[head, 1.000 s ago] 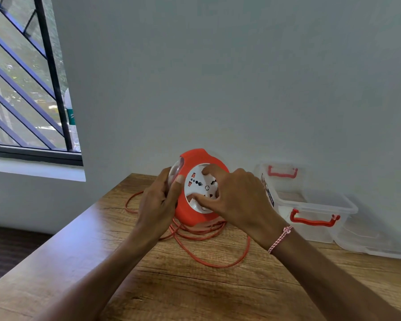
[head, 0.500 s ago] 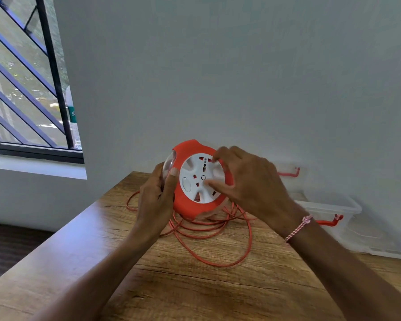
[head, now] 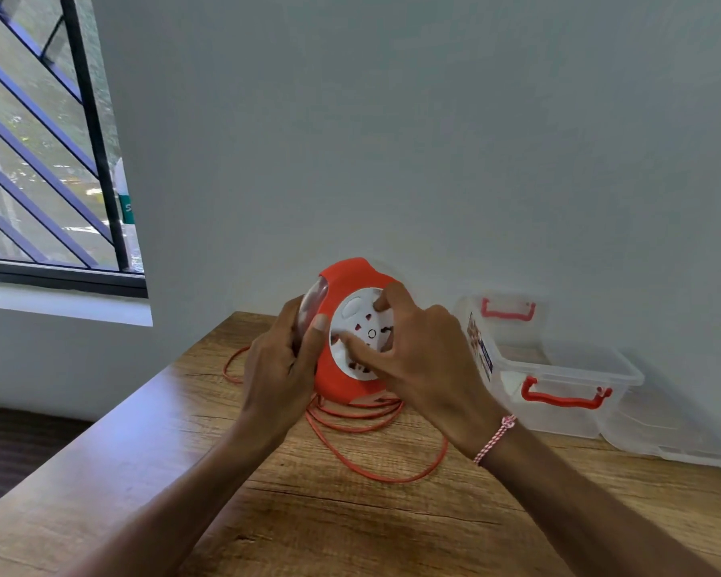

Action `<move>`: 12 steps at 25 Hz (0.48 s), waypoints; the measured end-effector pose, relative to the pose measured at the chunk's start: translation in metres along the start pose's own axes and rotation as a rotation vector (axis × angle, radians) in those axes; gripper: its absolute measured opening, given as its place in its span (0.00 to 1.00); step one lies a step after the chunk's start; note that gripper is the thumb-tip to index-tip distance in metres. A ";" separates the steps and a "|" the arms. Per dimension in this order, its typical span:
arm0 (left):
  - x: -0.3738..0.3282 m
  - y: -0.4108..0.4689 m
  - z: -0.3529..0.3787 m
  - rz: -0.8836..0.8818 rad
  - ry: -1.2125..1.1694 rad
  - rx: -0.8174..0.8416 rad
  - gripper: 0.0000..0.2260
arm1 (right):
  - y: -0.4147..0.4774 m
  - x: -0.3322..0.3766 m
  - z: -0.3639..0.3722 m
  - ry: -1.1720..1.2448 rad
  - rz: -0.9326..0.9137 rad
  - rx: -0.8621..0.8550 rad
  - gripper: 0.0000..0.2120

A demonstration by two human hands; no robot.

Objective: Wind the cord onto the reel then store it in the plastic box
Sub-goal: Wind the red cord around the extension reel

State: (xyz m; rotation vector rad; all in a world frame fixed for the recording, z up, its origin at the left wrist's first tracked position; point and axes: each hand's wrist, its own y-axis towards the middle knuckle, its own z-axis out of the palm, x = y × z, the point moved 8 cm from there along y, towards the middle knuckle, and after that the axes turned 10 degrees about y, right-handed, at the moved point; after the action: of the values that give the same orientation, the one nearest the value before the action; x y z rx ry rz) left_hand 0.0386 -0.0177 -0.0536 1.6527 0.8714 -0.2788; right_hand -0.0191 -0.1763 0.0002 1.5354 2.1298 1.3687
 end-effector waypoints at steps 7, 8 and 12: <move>0.009 0.003 -0.003 -0.094 -0.120 -0.031 0.13 | 0.010 -0.010 -0.013 0.020 0.022 -0.021 0.22; 0.010 0.005 -0.004 -0.112 -0.138 -0.035 0.11 | 0.012 0.003 -0.016 -0.148 -0.188 -0.010 0.22; 0.011 0.007 -0.006 -0.124 -0.168 -0.016 0.09 | 0.004 0.020 0.004 -0.473 -0.537 0.197 0.27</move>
State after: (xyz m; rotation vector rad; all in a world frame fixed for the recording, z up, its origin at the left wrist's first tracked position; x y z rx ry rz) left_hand 0.0497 -0.0082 -0.0537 1.5382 0.8469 -0.4882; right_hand -0.0229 -0.1575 0.0074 1.0733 2.1721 0.5701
